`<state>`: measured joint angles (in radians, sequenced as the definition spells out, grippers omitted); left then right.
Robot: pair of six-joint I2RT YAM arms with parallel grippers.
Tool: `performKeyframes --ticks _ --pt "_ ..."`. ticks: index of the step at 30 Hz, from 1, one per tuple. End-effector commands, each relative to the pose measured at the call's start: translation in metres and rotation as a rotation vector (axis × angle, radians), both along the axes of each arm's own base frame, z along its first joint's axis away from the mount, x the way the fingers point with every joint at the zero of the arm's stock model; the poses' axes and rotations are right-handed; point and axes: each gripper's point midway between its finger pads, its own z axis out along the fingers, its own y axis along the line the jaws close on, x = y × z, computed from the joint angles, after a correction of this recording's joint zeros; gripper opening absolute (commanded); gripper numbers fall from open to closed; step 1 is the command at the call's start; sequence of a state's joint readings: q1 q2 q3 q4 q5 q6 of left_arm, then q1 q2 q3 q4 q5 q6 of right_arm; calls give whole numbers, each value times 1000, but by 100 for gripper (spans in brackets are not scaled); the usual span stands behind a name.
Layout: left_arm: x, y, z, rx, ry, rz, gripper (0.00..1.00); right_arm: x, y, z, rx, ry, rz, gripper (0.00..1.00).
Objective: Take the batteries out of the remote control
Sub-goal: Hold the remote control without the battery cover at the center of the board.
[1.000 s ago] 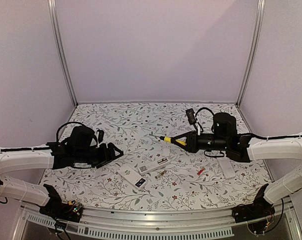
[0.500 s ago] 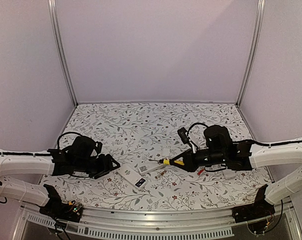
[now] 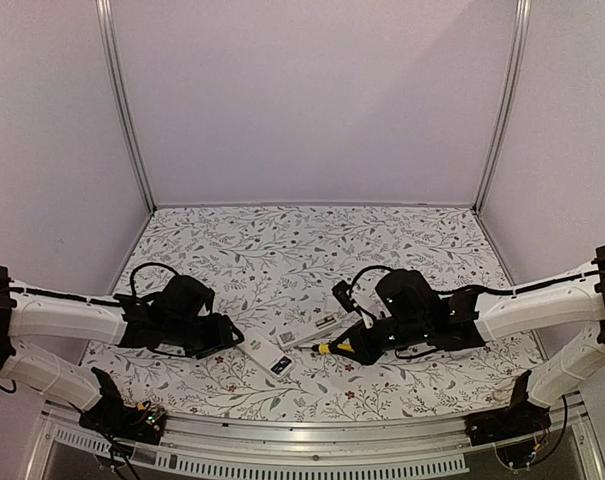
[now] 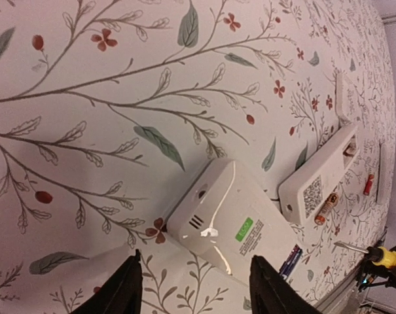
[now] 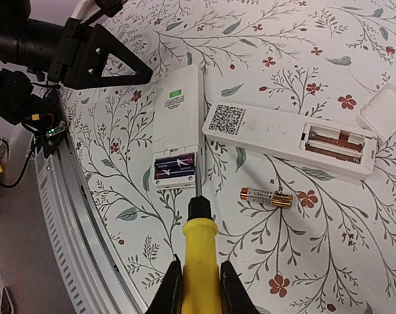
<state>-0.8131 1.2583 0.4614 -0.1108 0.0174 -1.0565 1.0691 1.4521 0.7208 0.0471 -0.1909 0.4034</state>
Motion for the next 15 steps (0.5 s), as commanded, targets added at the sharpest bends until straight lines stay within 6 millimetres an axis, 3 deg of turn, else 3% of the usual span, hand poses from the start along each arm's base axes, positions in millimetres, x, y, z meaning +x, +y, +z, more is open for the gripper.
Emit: performKeyframes --ticks 1,15 --pt "7 -5 2 45 -36 -21 55 3 5 0 -25 -24 -5 0" --pt "9 -5 -9 154 -20 -54 55 0 17 -5 -40 -20 19 0"
